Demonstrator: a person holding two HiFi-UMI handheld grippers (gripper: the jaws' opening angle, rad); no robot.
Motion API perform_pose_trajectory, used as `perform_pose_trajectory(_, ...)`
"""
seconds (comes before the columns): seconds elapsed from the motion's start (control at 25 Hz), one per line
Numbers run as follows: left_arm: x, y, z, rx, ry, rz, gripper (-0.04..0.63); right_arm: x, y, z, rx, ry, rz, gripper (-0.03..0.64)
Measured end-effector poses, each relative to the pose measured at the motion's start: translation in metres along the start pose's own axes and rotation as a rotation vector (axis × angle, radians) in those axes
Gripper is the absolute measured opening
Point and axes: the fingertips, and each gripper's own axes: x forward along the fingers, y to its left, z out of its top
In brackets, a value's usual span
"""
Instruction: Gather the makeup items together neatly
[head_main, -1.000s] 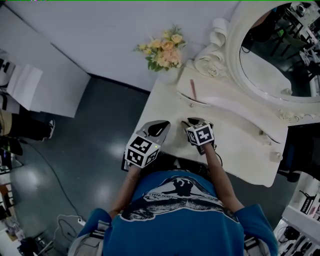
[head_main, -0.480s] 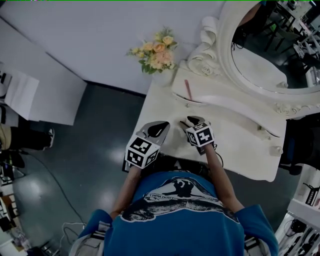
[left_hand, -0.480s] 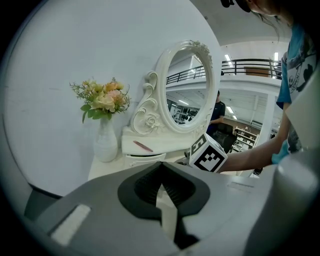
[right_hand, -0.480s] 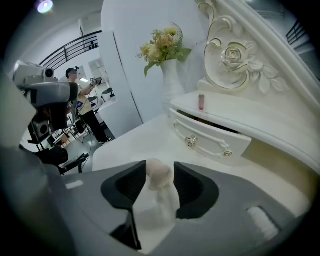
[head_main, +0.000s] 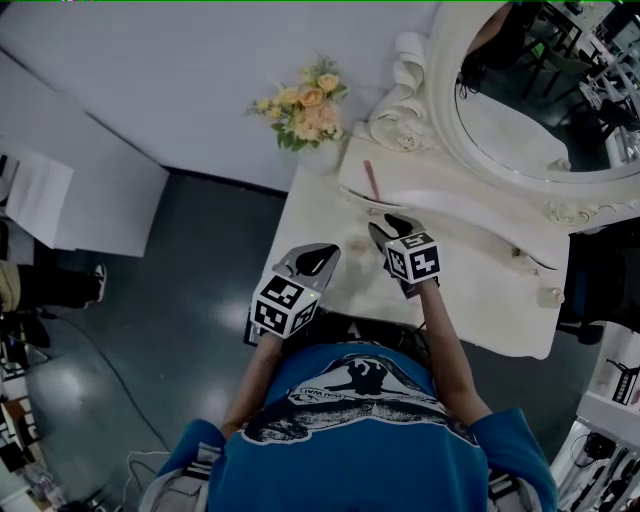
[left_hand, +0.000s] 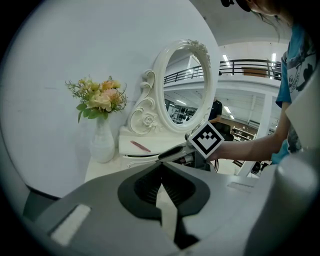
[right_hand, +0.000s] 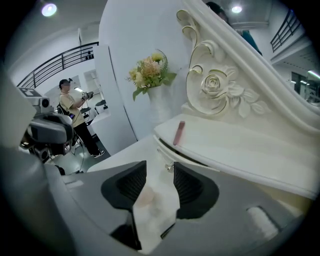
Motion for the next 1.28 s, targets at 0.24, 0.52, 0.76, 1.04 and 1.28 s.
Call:
perform_pose_trajectory(0.24, -0.002, 0.006, -0.001, -0.009, -0.005, 0.012, 0.011, 0.008, -0.019, 0.037, -0.011, -0.052, -0.047, 0.158)
perform_pose_trajectory(0.52, -0.008, 0.019, -0.001, -0.029, -0.009, 0.045, 0.011, 0.027, -0.029, 0.072, -0.022, -0.083, -0.082, 0.14)
perform_pose_trajectory(0.76, -0.014, 0.029, -0.004, -0.042, -0.005, 0.07, 0.011, 0.049, -0.043, 0.076, -0.008, -0.055, -0.136, 0.126)
perform_pose_trajectory(1.04, -0.018, 0.037, -0.005, -0.053, 0.008, 0.09, 0.011, 0.054, -0.041, 0.074, -0.047, -0.025, -0.169, 0.072)
perform_pose_trajectory(1.28, -0.012, 0.025, -0.009, -0.047, 0.025, 0.052, 0.011, 0.053, -0.039, 0.074, -0.029, -0.037, -0.172, 0.049)
